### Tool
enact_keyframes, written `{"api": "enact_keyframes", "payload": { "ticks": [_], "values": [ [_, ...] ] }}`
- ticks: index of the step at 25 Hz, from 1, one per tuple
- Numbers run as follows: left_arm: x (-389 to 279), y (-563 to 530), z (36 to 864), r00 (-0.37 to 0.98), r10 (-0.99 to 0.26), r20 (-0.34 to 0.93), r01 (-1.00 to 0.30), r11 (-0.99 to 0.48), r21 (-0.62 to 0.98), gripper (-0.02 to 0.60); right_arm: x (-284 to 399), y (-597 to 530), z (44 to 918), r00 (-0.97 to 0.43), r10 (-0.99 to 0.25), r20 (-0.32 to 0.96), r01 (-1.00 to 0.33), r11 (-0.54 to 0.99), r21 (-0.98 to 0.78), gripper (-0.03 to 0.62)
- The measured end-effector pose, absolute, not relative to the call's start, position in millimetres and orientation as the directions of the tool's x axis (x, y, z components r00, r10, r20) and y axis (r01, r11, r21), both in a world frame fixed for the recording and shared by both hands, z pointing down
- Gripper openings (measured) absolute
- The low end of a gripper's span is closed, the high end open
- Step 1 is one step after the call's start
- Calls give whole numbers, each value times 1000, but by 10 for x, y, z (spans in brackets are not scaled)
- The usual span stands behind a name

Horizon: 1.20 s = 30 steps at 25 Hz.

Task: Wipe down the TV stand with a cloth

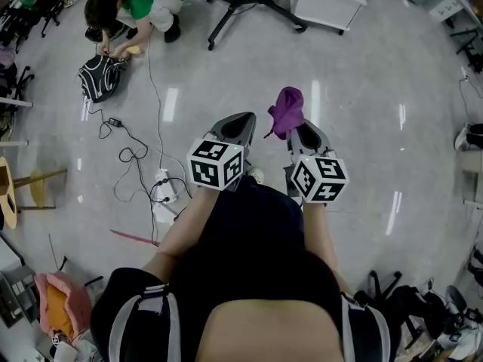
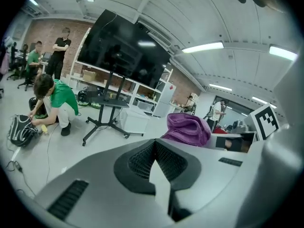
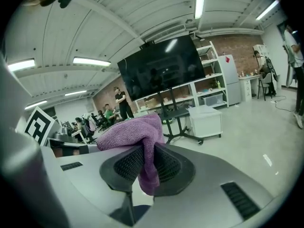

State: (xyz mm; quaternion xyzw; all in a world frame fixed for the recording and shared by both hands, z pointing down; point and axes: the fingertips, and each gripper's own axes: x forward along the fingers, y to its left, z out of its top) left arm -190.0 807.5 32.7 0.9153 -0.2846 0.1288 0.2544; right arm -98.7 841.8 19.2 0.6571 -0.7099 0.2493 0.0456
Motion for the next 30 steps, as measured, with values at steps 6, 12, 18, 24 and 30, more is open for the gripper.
{"api": "enact_keyframes", "payload": {
  "ticks": [6, 12, 18, 24, 30],
  "values": [
    [-1875, 8070, 383, 790, -469, 395, -608, -683, 405, 6, -963, 8416, 204, -158, -905, 396, -950, 30, -310, 69],
    [-1764, 7913, 356, 801, -447, 399, -593, -685, 423, 6, -903, 8259, 224, -165, -894, 416, -951, 32, -309, 69],
    [-1685, 7569, 351, 793, -450, 412, -606, -660, 445, 6, -920, 7952, 260, -207, -878, 431, -949, 73, -307, 69],
    [-1600, 7155, 311, 797, -441, 413, -599, -666, 444, 6, -868, 7484, 218, -217, -878, 427, -947, 84, -309, 69],
    [-1487, 6629, 235, 811, -413, 415, -578, -679, 453, 6, -755, 6888, 164, -213, -873, 439, -947, 73, -314, 69]
  ]
}}
